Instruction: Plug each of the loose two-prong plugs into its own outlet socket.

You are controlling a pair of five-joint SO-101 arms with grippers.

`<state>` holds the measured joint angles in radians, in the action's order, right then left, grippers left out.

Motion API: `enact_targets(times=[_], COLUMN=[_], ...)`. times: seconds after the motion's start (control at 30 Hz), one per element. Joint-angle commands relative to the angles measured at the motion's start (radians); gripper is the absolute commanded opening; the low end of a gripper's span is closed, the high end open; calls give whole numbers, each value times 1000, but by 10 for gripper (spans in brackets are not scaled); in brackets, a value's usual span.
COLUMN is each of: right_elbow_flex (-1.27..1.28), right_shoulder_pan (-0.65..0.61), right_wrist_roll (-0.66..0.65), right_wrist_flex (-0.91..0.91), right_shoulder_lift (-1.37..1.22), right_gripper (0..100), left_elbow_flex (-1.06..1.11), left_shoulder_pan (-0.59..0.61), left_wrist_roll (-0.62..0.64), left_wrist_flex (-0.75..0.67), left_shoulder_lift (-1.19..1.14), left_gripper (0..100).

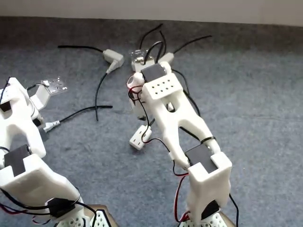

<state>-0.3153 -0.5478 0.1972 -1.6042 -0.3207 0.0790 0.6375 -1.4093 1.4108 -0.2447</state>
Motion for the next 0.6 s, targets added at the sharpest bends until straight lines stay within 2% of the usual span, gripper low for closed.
enact_targets(times=[0.0, 0.13, 0.4, 0.57], right_elbow_flex=[-44, -44, -44, -44], right_shoulder_pan=[15, 15, 15, 15], right_wrist_roll=[-14, -14, -14, -14], right_wrist_flex=[-8, -8, -2, -1], right_shoulder_lift=[56, 56, 56, 56], right_gripper=[296, 296, 296, 296], left_elbow_flex=[-4, -4, -7, -18], left_shoulder_pan=[-38, -48, -48, -50], left_wrist_roll=[-331, -331, -333, -333], left_wrist_flex=[15, -35, -264, -285], left_shoulder_lift=[5, 5, -116, -165], left_gripper=[154, 154, 154, 154])
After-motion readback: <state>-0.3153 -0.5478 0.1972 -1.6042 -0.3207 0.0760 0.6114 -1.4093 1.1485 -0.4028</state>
